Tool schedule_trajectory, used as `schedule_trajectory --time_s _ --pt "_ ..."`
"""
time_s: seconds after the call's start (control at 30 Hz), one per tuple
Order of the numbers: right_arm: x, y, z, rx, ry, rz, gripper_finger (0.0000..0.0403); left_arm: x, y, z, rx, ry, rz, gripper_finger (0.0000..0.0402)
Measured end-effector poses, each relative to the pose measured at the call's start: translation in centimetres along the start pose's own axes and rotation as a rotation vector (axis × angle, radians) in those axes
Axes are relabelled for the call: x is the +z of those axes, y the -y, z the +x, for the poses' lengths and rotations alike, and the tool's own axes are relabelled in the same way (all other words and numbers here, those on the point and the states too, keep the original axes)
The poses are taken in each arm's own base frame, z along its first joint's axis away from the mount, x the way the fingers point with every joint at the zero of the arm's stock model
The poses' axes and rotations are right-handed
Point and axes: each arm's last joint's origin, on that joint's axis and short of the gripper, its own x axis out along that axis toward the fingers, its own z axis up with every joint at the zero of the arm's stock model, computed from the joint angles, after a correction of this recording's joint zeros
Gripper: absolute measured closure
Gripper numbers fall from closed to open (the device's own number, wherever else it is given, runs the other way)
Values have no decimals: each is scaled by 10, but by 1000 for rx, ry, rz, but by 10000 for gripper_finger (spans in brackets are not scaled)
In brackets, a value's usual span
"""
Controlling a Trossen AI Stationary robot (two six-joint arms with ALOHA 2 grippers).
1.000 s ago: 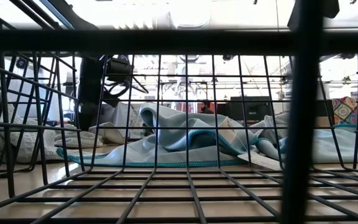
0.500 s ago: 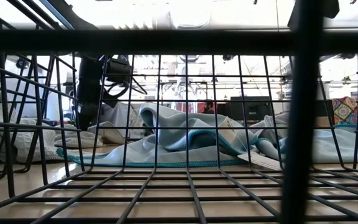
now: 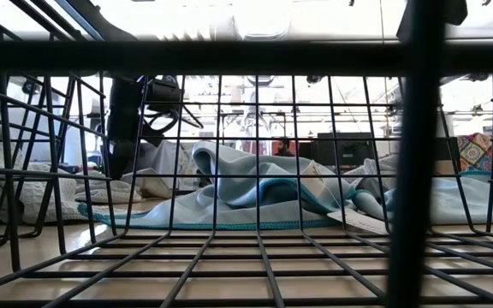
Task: Sort microfiber towel by color & place in baskets
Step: Put the top left gray microfiber towel into the left black wire basket
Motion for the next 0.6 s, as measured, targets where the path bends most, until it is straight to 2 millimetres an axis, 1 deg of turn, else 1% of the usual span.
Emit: schedule_trajectory --time_s 0.23,0.4,0.5,0.6 --pt "0 0 0 -4 -4 -9 335 7 -2 -14 -81 6 -6 269" --pt "0 0 0 -4 -4 -22 335 14 -3 -24 -180 35 -68 269" --pt "-1 1 0 -5 -5 -40 335 15 -4 -25 -195 36 -120 269" --pt "-1 1 0 -7 -7 -60 335 13 -3 -22 -195 18 -146 269"
